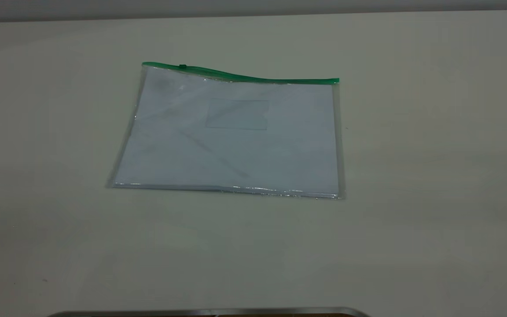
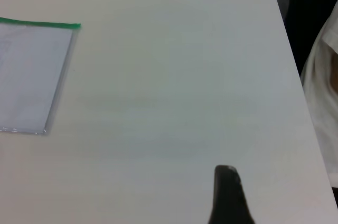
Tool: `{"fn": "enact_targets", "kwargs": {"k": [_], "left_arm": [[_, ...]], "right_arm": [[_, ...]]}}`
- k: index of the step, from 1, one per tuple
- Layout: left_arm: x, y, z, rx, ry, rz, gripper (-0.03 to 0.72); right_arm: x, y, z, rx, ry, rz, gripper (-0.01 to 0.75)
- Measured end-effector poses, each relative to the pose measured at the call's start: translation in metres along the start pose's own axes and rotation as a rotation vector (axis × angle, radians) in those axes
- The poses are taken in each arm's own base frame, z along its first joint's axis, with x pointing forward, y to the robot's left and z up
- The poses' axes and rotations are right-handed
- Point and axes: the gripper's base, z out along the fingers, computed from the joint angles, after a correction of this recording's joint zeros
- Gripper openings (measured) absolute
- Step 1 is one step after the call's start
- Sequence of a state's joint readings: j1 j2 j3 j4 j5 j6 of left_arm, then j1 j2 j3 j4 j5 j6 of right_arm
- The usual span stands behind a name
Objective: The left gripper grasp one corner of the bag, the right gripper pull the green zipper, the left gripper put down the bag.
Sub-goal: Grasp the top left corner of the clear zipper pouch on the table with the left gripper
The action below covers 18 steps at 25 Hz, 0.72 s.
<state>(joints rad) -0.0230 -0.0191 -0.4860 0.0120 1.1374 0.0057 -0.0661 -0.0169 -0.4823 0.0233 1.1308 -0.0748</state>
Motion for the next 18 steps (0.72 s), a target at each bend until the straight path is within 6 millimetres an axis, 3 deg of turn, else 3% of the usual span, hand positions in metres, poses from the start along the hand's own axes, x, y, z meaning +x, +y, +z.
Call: {"fn": "enact_targets", "kwargs": {"k": [18], "left_arm": [[-0.0026,0.0001,-0.0028,0.000,-0.017,-0.006,0.590]], "right_arm": [[-0.0001,0.0000,0.0000,0.000,-0.001,0.000,0.534]]}}
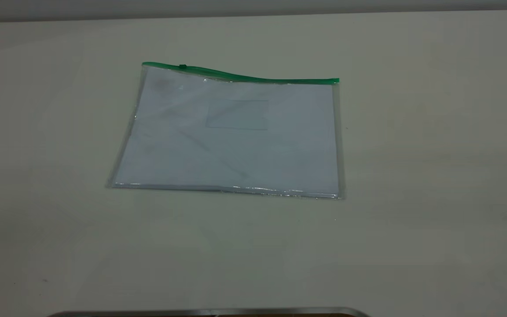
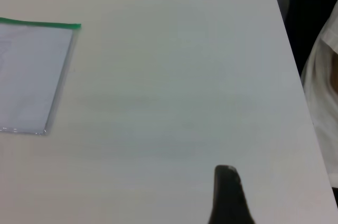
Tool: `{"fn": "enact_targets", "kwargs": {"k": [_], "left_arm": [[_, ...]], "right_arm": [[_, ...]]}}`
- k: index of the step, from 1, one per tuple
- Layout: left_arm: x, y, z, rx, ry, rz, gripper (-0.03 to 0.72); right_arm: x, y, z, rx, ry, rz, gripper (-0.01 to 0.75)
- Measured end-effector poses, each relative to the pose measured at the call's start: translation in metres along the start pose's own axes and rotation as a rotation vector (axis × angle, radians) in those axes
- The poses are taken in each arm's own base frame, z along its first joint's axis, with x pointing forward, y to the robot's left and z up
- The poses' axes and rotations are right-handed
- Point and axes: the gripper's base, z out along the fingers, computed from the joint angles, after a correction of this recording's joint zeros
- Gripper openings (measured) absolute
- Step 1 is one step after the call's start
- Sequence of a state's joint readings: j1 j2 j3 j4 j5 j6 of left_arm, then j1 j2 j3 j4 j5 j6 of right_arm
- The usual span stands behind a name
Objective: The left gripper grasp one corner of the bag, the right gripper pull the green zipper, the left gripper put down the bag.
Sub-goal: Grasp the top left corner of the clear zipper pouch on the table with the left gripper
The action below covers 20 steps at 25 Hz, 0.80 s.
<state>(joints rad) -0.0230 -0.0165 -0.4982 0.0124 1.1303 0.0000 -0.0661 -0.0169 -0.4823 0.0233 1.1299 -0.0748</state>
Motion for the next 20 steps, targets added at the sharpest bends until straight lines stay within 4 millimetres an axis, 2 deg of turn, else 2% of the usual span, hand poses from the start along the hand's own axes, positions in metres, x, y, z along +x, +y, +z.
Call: {"fn": "enact_targets", "kwargs": {"k": [4,8,11,13,18,20], "left_arm": [[-0.029,0.000,-0.012,0.000,-0.062,-0.012,0.590],[-0.074,0.000,-0.004,0.001,-0.026,-0.009,0.590],[-0.106,-0.001,0.022,0.013,0.031,-0.013,0.590],[-0.126,-0.004,0.050,0.037,0.094,-0.030,0.590],[-0.159,-0.007,0.119,0.059,0.187,-0.058,0.590],[-0.166,-0.009,0.156,0.065,0.254,-0.074,0.590]], "right_arm": [[-0.004,0.000,-0.003,0.002,-0.032,0.000,0.534],[-0.025,-0.001,-0.012,-0.001,-0.074,0.003,0.534],[-0.047,-0.001,-0.008,-0.023,-0.038,0.015,0.534],[-0.062,-0.001,-0.002,-0.034,-0.006,0.022,0.534],[-0.091,-0.004,0.038,-0.039,0.108,0.033,0.534],[-0.096,-0.004,0.055,-0.041,0.166,0.036,0.534]]}}
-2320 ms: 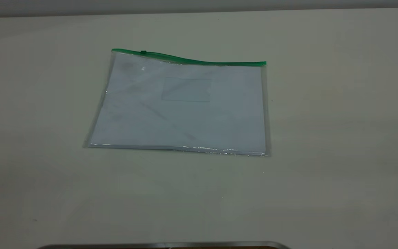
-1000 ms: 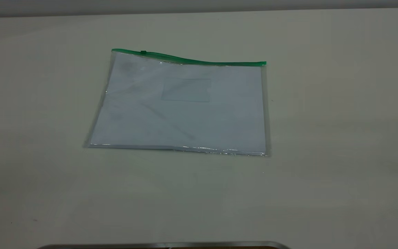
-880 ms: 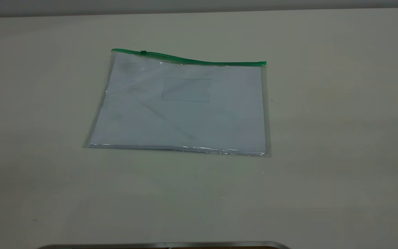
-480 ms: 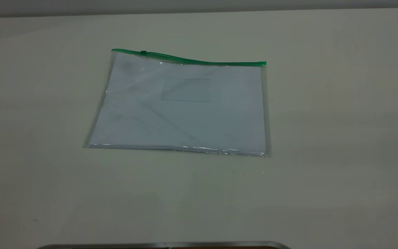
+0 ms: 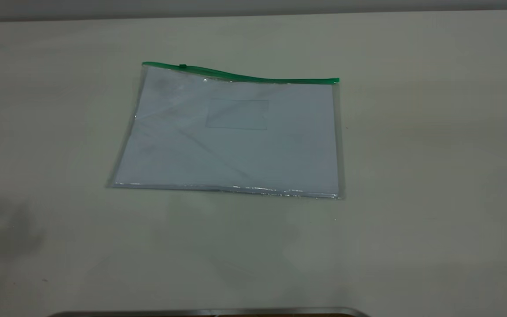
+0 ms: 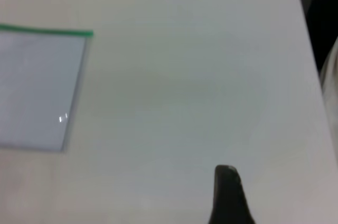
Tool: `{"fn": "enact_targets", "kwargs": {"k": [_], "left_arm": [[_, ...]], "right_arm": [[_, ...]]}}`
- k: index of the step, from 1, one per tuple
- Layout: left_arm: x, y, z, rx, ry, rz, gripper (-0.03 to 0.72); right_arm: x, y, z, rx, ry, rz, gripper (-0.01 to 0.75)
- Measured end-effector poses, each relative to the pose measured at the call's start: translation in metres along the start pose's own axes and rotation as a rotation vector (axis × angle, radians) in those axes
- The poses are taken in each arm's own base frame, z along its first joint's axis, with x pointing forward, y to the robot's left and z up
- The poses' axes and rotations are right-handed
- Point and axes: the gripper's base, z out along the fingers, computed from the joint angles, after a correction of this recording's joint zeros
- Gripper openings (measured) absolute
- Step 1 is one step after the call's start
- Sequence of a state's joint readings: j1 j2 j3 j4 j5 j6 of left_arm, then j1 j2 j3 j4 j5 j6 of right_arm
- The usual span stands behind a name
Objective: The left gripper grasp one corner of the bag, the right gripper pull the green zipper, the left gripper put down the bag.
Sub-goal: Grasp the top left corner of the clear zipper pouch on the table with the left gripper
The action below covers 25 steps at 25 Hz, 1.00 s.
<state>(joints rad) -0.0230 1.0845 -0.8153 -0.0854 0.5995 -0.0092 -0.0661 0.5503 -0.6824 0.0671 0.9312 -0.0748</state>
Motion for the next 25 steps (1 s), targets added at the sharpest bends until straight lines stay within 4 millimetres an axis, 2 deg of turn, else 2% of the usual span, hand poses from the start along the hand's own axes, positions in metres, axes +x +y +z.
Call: {"fn": "enact_targets", "kwargs": {"k": [5,13,18,21,25], "left_arm": [[-0.026,-0.002,0.075,0.032,0.128,-0.035,0.590],[-0.067,-0.005,0.201,0.102,0.304,0.019,0.590],[-0.077,-0.010,0.271,0.211,0.415,0.090,0.590],[-0.080,-0.015,0.298,0.289,0.434,0.128,0.590],[-0.082,-0.019,0.320,0.361,0.414,0.178,0.590]], "right_arm": [[-0.010,0.000,0.032,-0.023,0.113,0.027,0.534],[-0.023,0.000,0.063,-0.046,0.127,0.071,0.534],[-0.025,-0.002,0.083,-0.043,0.179,0.069,0.534],[-0.025,-0.002,0.093,-0.042,0.206,0.069,0.534],[-0.026,-0.003,0.101,-0.040,0.217,0.068,0.534]]}}
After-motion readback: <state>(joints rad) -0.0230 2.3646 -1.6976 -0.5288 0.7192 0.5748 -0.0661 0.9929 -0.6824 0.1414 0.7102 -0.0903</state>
